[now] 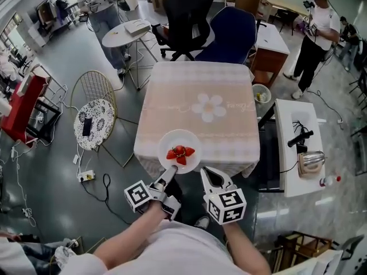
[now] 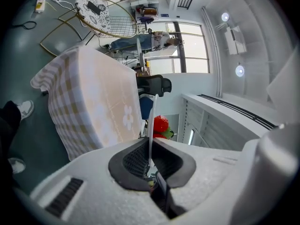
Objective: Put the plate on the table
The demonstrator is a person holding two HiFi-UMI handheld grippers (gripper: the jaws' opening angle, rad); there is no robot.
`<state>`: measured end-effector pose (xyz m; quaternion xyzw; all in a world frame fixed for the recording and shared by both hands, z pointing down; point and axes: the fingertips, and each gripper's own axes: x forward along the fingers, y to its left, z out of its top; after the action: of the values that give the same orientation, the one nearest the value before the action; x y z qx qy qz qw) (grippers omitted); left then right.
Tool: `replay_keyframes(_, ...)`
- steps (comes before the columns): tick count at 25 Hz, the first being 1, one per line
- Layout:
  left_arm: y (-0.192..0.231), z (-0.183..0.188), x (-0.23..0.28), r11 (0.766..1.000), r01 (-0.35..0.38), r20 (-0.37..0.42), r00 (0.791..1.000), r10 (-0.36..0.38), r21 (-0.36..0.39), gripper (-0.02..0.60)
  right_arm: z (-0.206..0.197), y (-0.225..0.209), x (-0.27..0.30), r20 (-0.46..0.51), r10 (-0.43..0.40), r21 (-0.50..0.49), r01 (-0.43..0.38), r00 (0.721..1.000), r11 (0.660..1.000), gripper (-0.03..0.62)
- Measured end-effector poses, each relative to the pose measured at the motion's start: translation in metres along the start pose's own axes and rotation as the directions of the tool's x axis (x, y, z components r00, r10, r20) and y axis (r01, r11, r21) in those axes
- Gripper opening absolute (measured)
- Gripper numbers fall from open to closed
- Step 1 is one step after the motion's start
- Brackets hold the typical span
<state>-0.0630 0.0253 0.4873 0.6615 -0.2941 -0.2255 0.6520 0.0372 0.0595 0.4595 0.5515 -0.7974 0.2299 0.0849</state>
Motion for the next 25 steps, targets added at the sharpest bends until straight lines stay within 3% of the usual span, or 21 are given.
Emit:
replay_keyframes(13,0.016,0.092,0.061,0.998,-0.024,-0.138,0.990,0.016,-0.055,0.017,0.041,-0.005,0.094,-0.043,-0.112,0.027,0.113,0.993,0.993,0.005)
replay_keyframes(25,0.026,0.147,0.093,0.992,-0.013,-0.195,0.981,-0.011,-0.122,0.017,0.071,-0.007,0.150,-0.059,-0.199,0.045,0.202,0.978,0.978,0.005)
